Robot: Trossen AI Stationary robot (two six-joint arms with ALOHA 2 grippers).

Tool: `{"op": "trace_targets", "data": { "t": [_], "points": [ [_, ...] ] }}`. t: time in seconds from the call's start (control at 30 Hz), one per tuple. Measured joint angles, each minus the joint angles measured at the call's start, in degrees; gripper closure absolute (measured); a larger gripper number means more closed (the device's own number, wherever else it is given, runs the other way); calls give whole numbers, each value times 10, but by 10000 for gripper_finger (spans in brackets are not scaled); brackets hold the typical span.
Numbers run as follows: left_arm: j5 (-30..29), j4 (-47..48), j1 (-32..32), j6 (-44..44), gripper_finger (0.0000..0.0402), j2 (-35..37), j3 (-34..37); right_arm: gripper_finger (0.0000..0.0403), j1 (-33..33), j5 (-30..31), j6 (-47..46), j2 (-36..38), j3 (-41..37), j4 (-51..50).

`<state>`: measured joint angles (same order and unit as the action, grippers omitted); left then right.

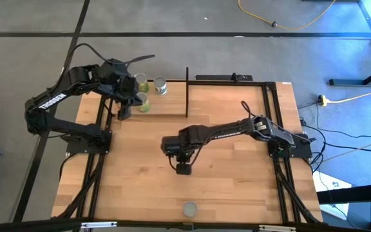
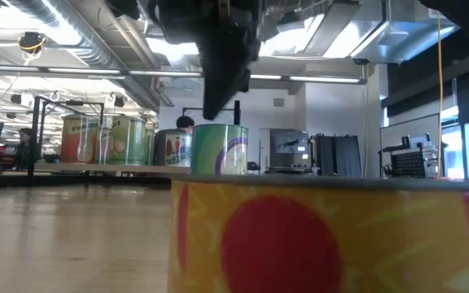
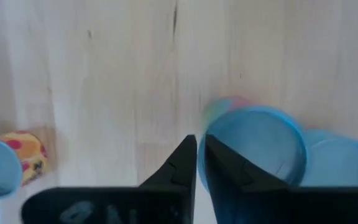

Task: Pick and place cans onto a shelf
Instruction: Put the canned chicken soup on the shelf

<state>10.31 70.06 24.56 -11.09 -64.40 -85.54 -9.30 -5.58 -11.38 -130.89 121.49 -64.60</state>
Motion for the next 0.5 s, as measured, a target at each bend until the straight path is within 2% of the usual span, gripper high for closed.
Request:
{"op": "trace_targets", "data": {
  "t": [0.27, 0.4, 0.5],
  "points": [
    [-34, 0, 0, 5, 362, 0, 0, 368, 0, -3, 17, 0, 59, -49],
    [14, 0, -2, -10, 362, 0, 0, 368, 0, -9, 49, 0, 131, -124],
    [60, 0, -18, -44, 362, 0, 0, 368, 0, -15, 64, 33, 117, -116]
  ]
}}
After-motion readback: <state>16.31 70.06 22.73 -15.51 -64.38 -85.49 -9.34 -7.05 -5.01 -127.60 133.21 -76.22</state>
